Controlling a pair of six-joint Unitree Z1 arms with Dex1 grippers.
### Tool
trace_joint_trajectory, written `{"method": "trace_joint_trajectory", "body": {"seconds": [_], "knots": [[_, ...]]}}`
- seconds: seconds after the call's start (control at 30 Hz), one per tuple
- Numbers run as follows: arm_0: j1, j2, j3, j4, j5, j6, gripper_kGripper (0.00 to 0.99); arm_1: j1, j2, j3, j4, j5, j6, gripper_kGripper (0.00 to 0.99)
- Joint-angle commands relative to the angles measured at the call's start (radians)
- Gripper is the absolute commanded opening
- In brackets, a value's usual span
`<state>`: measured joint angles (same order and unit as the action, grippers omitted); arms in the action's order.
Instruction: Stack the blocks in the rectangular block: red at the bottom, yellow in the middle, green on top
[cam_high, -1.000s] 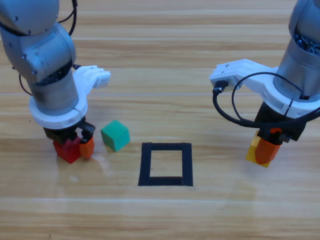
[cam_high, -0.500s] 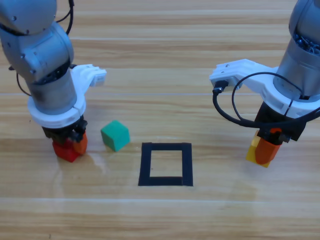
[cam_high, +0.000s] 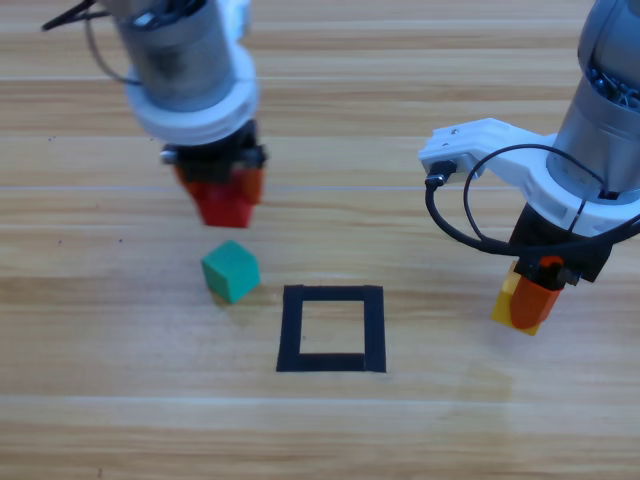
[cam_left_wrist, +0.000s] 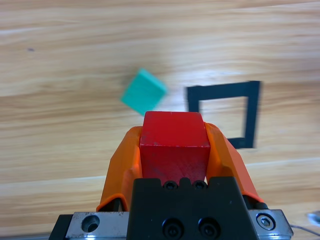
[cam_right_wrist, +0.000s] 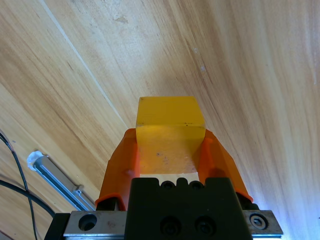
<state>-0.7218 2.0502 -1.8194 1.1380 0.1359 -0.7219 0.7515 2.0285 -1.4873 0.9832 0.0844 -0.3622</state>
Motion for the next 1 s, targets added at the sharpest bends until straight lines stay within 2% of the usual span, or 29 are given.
{"method": "trace_joint_trajectory", "body": {"seconds": [0.03,0.37,0.77,1.0], "knots": [[-0.142,0.088,-0.031,0.016,0.011,-0.097,0.0,-0.027,-0.048,0.025,0.012,0.018,0.012,0.0],[-0.211,0.18,-0.035,-0.003,0.014,-0.197,0.0,-0.037,-0.048,0.022,0.012,0.015,0.029,0.0],[-0.211,0.311,-0.124,-0.012,-0.027,-0.266,0.0,-0.086,-0.037,0.022,0.012,-0.009,0.051,0.0],[-0.209,0.355,-0.164,-0.012,-0.05,-0.281,0.0,-0.087,-0.034,0.025,0.012,-0.009,0.051,0.0]]}}
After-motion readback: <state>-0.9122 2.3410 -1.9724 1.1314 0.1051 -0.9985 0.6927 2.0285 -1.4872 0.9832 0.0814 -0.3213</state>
